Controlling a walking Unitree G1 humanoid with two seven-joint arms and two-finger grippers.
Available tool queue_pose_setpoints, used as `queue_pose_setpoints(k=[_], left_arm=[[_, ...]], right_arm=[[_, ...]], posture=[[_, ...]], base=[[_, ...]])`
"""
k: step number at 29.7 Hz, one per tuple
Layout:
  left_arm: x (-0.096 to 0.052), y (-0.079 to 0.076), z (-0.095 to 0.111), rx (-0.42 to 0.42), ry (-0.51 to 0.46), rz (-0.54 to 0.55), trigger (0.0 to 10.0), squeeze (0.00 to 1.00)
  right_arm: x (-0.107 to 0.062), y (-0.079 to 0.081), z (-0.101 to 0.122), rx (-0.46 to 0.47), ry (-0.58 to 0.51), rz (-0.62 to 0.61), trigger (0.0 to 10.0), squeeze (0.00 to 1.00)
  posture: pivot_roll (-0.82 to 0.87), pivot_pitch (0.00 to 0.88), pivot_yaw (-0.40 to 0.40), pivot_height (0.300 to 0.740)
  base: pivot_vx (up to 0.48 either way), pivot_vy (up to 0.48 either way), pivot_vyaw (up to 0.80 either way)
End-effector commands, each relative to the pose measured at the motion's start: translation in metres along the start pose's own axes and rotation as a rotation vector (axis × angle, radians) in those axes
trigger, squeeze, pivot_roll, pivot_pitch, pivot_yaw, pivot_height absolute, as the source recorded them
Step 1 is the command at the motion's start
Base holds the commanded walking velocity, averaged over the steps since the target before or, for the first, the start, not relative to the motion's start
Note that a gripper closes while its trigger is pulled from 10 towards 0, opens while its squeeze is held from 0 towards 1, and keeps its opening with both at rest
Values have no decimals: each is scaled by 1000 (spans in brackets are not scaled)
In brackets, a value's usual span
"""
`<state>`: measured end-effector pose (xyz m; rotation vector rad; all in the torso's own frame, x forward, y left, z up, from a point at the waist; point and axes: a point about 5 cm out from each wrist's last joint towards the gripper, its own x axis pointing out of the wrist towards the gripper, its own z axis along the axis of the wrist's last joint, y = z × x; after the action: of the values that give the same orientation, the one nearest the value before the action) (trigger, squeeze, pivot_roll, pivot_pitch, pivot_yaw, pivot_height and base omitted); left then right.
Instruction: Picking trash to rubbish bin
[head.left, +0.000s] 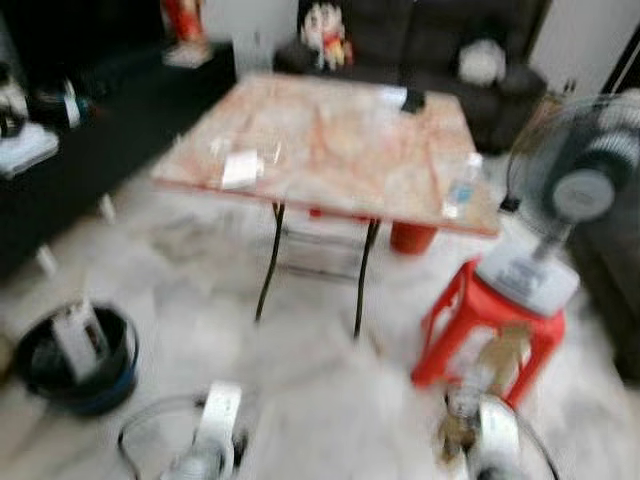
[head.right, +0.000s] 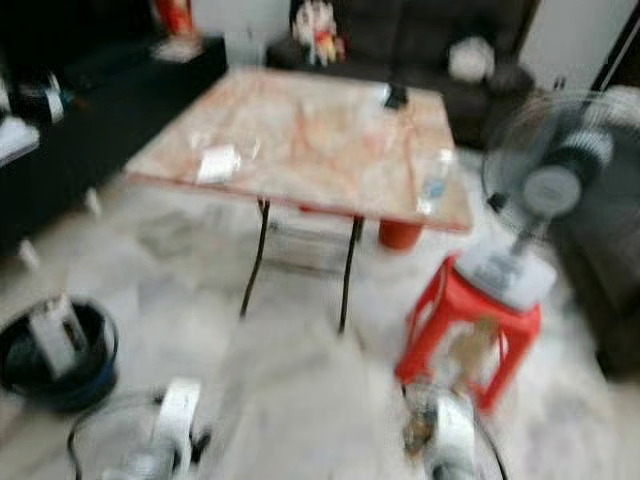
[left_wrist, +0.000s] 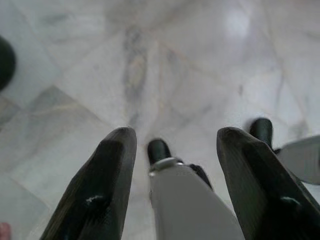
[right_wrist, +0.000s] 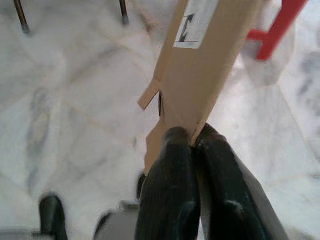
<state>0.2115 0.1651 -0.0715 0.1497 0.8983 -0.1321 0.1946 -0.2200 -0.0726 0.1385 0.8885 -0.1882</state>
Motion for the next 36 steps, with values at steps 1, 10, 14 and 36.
queue_pose_setpoints(k=[1, 10, 14, 36], left_arm=[[0, 0, 1, 32, 6, 0, 10000, 0], [-2, 1, -13, 14, 44, 4, 10000, 0], [-2, 0, -14, 10, 46, 4, 10000, 0], [-2, -2, -13, -19, 25, 1, 10000, 0]], right_arm=[[-1, -4, -2, -3, 15, -10, 10000, 0], [-1, -5, -5, 16, 23, -18, 10000, 0], [-2, -6, -7, 12, 32, -18, 10000, 0], [-3, -9, -11, -41, 46, -33, 10000, 0]], posture=[[-2, 52, -102, 740], [-5, 54, -101, 740], [-1, 58, -105, 740], [-5, 50, -108, 740]], base=[[0, 0, 0], [0, 0, 0], [0, 0, 0], [0, 0, 488]])
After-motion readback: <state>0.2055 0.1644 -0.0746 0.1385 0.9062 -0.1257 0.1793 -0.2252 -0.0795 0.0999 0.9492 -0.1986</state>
